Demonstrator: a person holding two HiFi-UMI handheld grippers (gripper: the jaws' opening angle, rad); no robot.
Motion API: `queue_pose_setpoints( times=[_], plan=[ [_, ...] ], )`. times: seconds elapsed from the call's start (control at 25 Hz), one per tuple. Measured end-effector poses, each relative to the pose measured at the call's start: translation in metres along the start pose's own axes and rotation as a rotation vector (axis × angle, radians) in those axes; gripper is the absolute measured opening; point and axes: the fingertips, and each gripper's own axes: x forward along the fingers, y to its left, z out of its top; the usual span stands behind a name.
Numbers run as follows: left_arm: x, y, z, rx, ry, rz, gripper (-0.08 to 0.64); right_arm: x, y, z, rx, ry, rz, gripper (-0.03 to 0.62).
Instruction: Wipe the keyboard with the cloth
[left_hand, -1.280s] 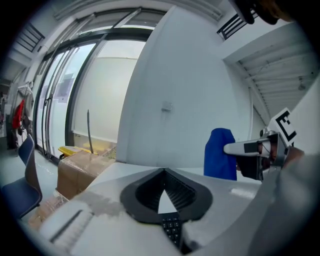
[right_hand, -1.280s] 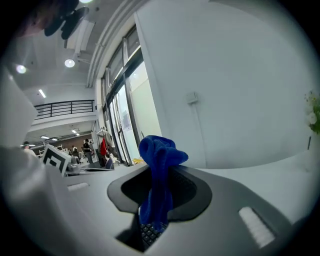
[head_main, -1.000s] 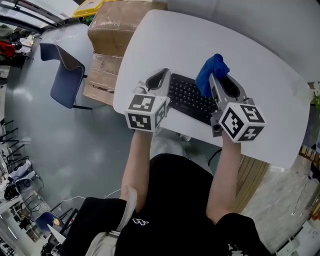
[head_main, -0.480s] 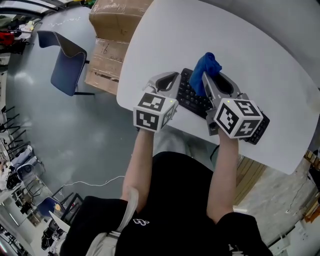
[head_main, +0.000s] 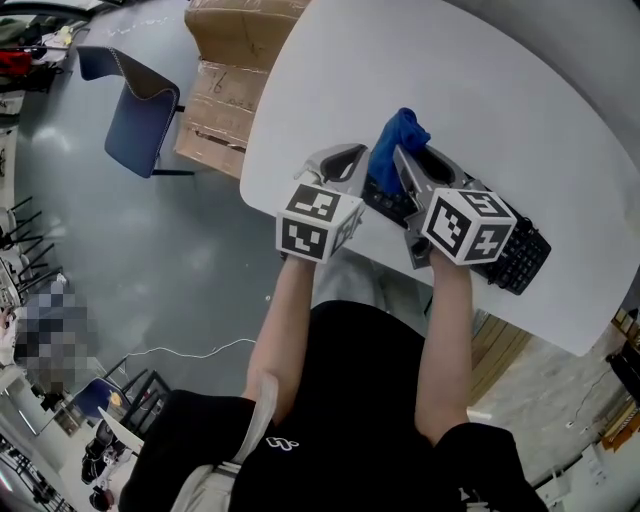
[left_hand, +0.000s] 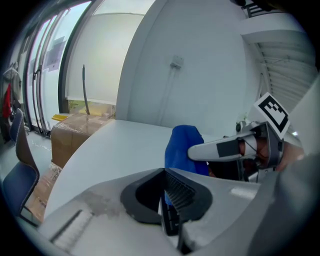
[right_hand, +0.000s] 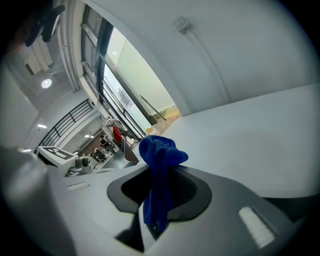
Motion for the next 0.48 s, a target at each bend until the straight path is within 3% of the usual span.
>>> queue_pose_setpoints(
  times=[0.48],
  plan=[
    [0.009,-0.003,-0.019,0.014,0.029,-0.01,-0.002,0.014,-0.017,-0.025,-0.002,0.036,-0.057,0.091]
  ],
)
